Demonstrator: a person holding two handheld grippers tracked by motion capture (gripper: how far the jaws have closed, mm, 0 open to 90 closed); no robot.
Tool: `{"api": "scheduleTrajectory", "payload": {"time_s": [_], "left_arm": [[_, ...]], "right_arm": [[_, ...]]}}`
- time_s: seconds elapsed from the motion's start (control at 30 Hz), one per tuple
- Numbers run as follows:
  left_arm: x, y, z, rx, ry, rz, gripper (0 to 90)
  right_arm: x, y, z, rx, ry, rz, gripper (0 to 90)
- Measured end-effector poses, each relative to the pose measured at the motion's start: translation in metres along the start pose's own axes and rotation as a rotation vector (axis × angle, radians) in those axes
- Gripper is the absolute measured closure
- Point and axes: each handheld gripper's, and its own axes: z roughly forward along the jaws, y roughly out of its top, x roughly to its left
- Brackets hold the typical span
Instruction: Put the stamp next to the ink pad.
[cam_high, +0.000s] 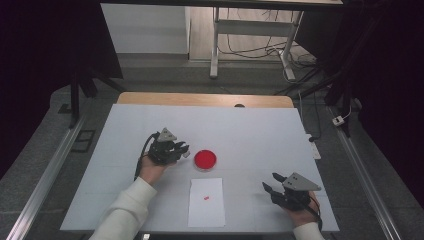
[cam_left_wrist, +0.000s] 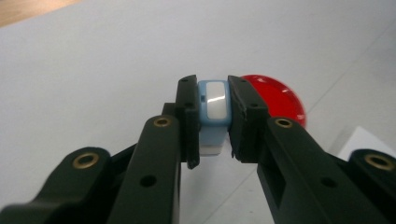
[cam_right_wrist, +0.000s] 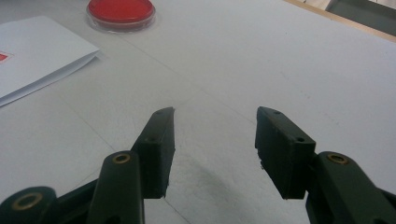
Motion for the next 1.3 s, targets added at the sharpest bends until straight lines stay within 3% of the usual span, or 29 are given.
{"api": "scheduleTrajectory", "payload": {"time_s": [0.3, 0.53, 0.9, 1.13, 1.3], "left_arm": [[0.005, 0.000, 0.019, 0.035, 0.018, -0.006, 74.9], [0.003, 0.002, 0.032, 0.064, 0.022, 0.023, 74.7], [0.002, 0.001, 0.034, 0.066, 0.017, 0.024, 72.4], [0.003, 0.002, 0.031, 0.041, 0.020, 0.013, 55.1], [0.004, 0.003, 0.022, -0.005, 0.016, -0.017, 41.9]], "right_arm": [[0.001, -0.001, 0.001, 0.005, -0.001, -0.002, 47.1], [0.001, -0.001, 0.001, 0.015, -0.009, -0.002, 47.1], [0.000, -0.002, 0.000, 0.017, -0.012, 0.000, 47.0], [0.000, -0.002, 0.000, 0.014, -0.013, 0.000, 47.0], [-0.001, -0.002, -0.001, 0.011, -0.011, 0.003, 46.9]]}}
